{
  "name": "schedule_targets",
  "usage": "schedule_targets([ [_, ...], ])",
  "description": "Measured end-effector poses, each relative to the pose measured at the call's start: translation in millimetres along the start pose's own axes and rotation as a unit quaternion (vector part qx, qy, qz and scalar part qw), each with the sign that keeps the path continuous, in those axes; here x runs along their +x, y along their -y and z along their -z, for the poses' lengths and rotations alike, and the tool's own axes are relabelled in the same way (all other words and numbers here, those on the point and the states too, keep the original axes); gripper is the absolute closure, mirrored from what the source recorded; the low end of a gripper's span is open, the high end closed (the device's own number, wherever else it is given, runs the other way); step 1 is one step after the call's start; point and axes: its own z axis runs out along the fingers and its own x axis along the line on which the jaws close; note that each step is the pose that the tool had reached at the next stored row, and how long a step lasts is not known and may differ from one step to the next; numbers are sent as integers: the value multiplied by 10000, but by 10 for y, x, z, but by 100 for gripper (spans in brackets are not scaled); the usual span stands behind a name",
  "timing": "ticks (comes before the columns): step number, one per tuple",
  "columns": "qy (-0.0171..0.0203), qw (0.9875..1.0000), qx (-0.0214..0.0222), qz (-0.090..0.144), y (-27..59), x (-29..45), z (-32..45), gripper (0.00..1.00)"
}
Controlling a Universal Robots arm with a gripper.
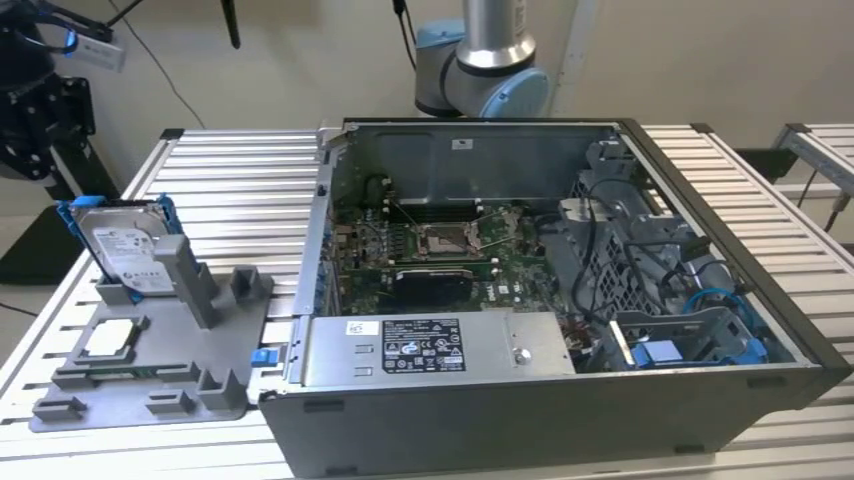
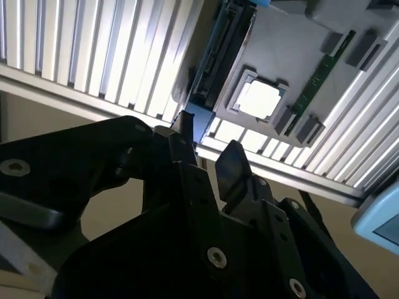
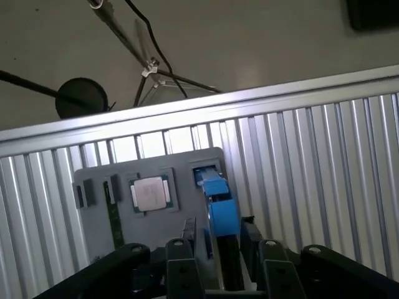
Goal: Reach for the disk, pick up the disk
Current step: 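Pick up the disk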
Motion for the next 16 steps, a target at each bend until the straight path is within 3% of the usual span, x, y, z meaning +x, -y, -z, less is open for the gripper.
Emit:
schedule_targets([
  [9, -14, 9990, 4, 448, 3, -16, -161, 100],
  [10, -14, 9989, 4, 464, 4, -17, -180, 0],
  [16, -18, 9984, 4, 572, 7, -22, -289, 0],
])
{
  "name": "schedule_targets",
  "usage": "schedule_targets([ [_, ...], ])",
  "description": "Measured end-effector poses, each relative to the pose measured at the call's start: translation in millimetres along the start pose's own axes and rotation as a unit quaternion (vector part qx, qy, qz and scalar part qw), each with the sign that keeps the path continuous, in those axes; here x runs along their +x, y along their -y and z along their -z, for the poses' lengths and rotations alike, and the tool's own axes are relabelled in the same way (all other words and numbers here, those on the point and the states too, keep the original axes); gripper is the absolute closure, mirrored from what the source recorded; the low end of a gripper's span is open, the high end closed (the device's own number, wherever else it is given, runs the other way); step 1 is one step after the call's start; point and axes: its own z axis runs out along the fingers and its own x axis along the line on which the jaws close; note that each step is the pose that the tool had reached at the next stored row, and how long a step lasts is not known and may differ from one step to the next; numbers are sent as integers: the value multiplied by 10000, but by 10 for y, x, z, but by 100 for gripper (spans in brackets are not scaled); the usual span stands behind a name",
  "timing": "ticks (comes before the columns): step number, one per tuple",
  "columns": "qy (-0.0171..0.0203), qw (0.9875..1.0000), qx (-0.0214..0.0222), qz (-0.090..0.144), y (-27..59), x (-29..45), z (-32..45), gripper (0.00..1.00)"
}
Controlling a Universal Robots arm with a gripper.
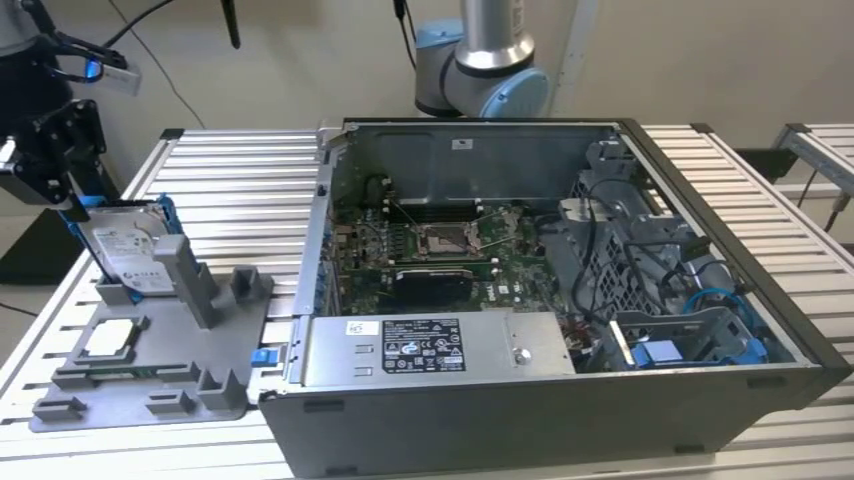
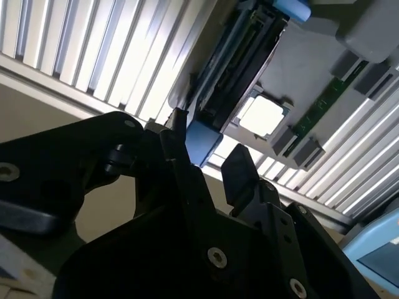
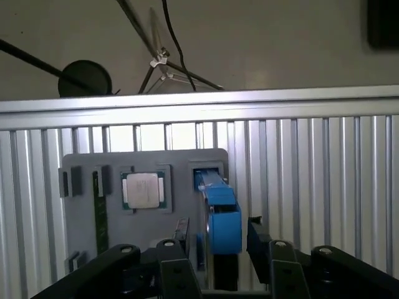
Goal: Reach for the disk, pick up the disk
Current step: 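Pick up the disk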
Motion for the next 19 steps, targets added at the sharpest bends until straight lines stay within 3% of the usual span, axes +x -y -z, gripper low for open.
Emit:
schedule_targets([
  [12, -7, 9999, 5, 161, 8, -41, -190, 0],
  [19, -4, 9998, 102, 172, 10, -42, -289, 0],
])
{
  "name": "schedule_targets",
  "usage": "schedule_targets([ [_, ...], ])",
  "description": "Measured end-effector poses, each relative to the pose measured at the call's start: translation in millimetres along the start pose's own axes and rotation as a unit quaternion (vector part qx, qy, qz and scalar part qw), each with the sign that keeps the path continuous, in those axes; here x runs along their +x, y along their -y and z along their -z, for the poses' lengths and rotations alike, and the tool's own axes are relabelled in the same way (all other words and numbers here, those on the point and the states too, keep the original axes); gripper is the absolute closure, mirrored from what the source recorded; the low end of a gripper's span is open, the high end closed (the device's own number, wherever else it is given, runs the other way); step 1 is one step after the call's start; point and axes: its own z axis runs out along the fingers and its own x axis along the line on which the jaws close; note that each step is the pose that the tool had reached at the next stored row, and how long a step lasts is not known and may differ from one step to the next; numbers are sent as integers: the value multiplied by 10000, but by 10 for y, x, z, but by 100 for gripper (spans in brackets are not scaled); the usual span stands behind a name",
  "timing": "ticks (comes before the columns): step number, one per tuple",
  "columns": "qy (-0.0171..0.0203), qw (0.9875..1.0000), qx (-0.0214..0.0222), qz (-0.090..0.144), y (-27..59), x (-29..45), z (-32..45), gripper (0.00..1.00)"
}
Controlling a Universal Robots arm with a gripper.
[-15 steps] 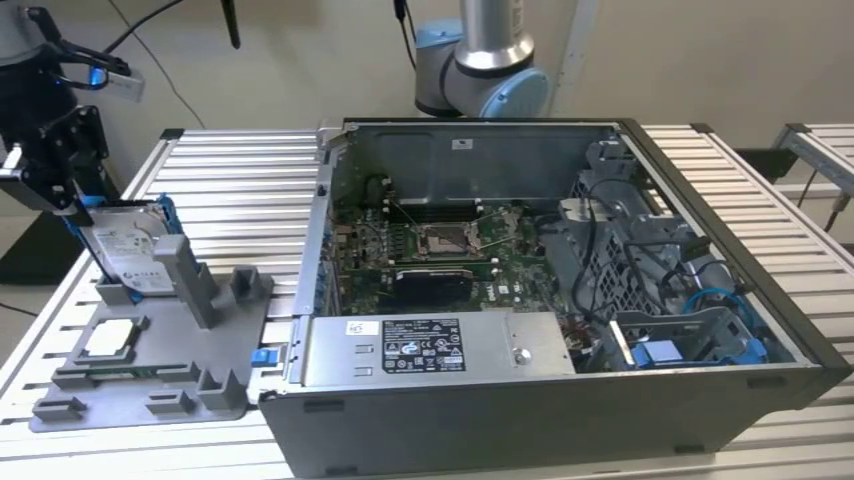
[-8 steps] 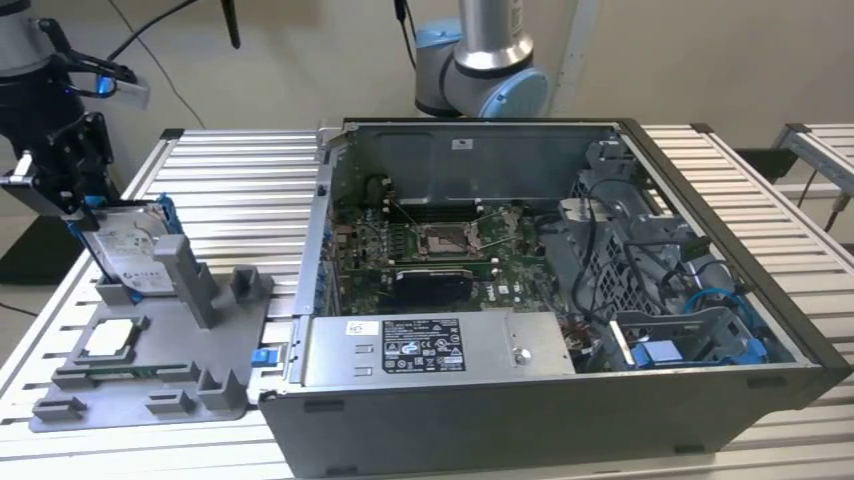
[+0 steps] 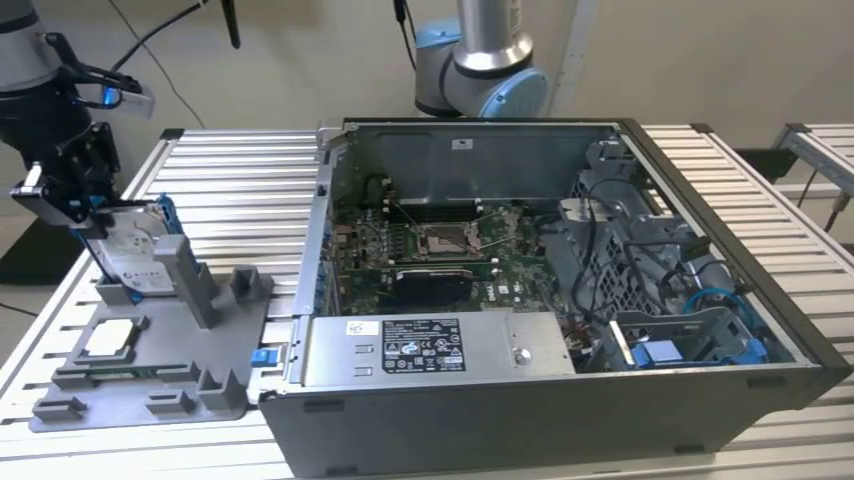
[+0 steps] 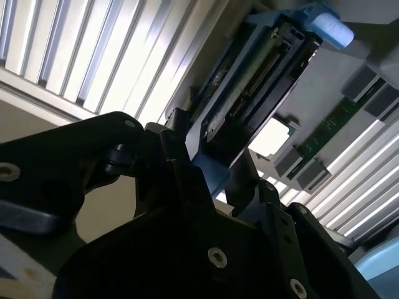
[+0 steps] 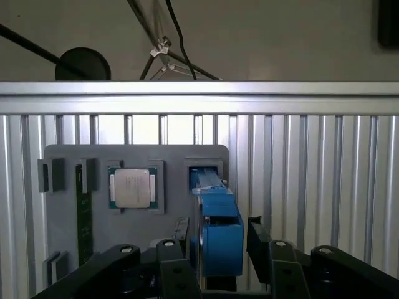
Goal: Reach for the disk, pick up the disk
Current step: 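Pick up the disk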
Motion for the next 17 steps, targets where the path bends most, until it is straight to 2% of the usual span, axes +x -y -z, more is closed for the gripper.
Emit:
schedule_targets([
  [17, -2, 10000, 1, 87, 3, 31, -245, 0],
])
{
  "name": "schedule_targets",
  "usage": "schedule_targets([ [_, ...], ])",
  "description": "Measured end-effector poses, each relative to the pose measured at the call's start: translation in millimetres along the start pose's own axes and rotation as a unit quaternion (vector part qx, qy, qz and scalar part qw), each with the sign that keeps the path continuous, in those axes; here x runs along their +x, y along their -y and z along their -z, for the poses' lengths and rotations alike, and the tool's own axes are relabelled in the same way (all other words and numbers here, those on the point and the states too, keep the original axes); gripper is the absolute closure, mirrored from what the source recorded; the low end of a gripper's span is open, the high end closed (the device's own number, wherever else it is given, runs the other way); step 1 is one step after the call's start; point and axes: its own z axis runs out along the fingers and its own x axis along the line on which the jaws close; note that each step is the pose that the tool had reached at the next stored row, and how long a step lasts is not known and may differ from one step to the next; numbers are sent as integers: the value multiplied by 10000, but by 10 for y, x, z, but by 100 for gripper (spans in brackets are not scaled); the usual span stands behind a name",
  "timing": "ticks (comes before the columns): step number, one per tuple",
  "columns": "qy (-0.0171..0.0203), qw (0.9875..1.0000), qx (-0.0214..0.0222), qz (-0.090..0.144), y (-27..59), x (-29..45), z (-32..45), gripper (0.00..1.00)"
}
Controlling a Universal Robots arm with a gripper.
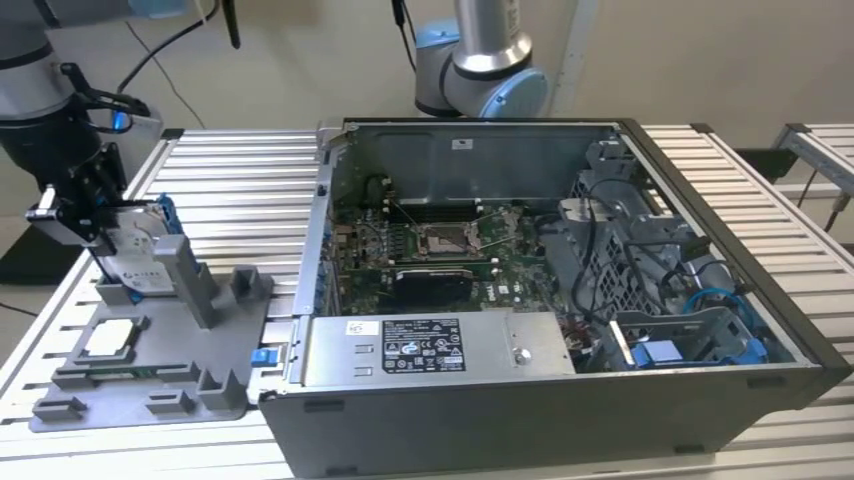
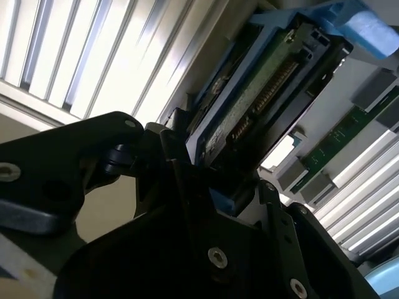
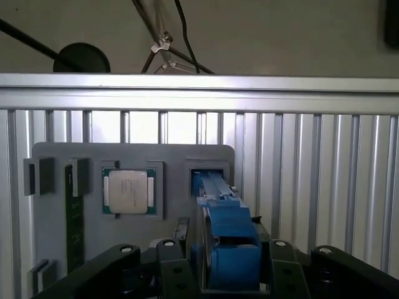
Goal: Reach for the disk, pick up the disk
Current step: 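Pick up the disk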
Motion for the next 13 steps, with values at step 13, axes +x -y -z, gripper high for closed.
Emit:
schedule_targets([
  [13, -1, 10000, 7, 43, 0, 0, -108, 0],
])
